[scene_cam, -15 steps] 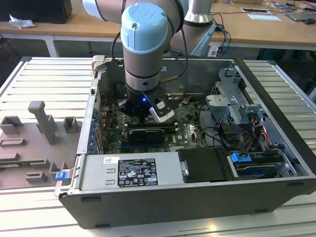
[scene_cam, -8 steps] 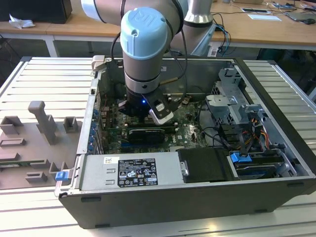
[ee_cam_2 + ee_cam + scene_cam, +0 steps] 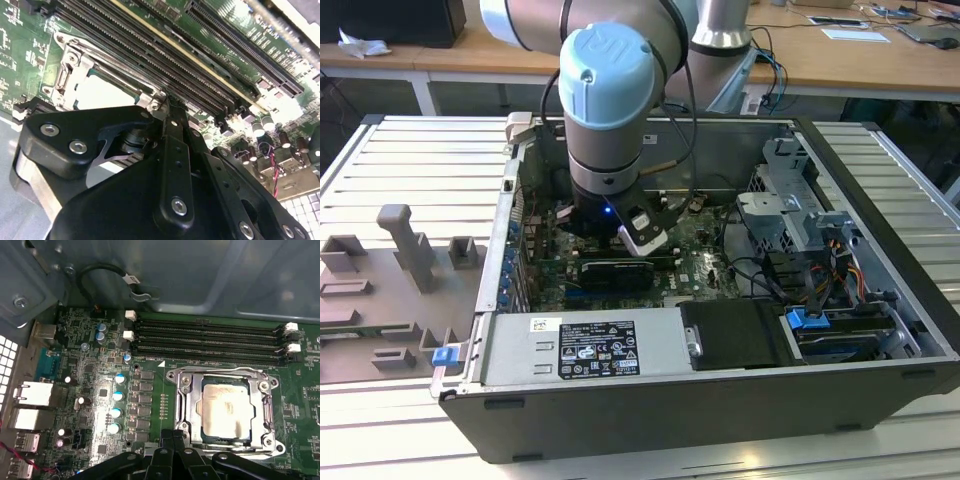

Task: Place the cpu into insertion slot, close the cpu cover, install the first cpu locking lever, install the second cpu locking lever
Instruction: 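Install the second cpu locking lever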

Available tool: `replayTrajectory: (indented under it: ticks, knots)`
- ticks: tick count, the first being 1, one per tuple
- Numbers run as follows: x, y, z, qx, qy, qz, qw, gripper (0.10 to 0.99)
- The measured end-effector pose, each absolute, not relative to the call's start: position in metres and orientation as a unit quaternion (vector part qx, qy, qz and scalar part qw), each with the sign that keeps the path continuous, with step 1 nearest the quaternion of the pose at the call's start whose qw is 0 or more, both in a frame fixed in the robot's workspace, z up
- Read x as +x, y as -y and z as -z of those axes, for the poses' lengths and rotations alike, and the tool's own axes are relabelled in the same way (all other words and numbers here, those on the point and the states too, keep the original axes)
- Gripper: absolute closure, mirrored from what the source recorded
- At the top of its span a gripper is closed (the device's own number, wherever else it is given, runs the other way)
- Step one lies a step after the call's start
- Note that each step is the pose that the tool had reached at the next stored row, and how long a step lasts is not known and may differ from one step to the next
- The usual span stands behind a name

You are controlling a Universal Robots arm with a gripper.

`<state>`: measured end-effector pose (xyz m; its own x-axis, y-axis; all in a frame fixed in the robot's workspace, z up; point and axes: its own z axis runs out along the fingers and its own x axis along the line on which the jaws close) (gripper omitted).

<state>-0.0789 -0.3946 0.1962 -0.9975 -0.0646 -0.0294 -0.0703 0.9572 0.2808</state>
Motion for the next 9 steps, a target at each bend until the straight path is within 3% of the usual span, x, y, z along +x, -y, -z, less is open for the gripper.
replayTrajectory:
  ticks: [9]
  knots:
    - [-0.079,0.395,-0.209,-0.034,-0.989,-0.144,0.01,0.98]
